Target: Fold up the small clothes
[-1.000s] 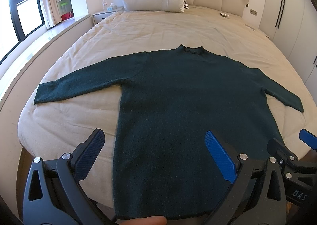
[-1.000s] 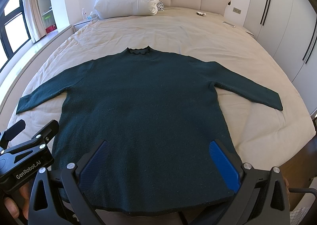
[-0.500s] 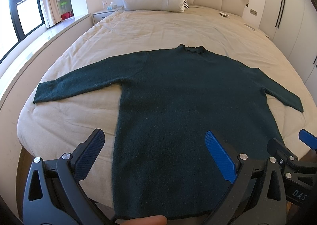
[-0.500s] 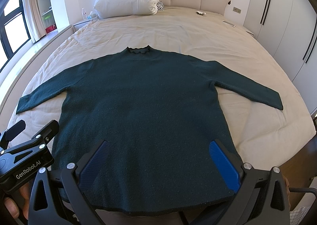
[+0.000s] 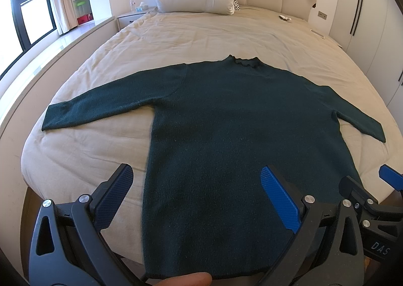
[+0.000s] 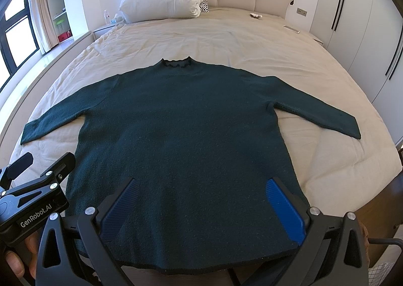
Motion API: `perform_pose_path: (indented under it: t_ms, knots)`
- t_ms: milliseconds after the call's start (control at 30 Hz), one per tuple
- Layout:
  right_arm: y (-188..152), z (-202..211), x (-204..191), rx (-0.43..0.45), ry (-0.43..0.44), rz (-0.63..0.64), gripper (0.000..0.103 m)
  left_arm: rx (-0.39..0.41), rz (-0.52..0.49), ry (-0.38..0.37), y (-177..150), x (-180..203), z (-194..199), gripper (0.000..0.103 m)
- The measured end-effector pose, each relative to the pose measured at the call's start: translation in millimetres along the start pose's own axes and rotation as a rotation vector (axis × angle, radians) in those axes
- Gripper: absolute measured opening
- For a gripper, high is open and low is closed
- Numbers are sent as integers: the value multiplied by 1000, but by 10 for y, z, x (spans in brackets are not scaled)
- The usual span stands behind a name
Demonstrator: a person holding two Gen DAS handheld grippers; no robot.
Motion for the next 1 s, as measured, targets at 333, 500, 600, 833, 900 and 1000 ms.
perform_pose_path:
  t_ms: [333, 500, 600, 833, 900, 1000]
  knots:
    - [0, -8, -12, -2, 1, -1, 103, -24, 13, -12, 20, -38, -61, 103]
    - [-35, -24, -15, -4, 2, -1, 103, -21, 26, -17, 19, -67, -106, 103]
    - [-83, -37, -19, -5, 2, -2, 103, -17, 37, -42, 1, -108, -148, 103]
    - [-34, -86, 17, -7, 21, -26, 103, -64, 226, -186, 105, -698, -420, 103]
    - [-13, -86, 41, -4, 23, -28, 103, -43, 325, -220, 169, -1041, -506, 103]
    - [20, -74, 56, 5, 45, -44, 103, -24, 460, -229, 263, -1549, -661, 103]
Point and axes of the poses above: each gripper's, at about its wrist camera, not at the fingertips, and z roughly against the way its jaws point, x to its right, y to its top, the point moved 2 cm from there along -z, roughly the way its jaws point, and after that the axes turned 2 degrees about z, right-handed, at the moved point
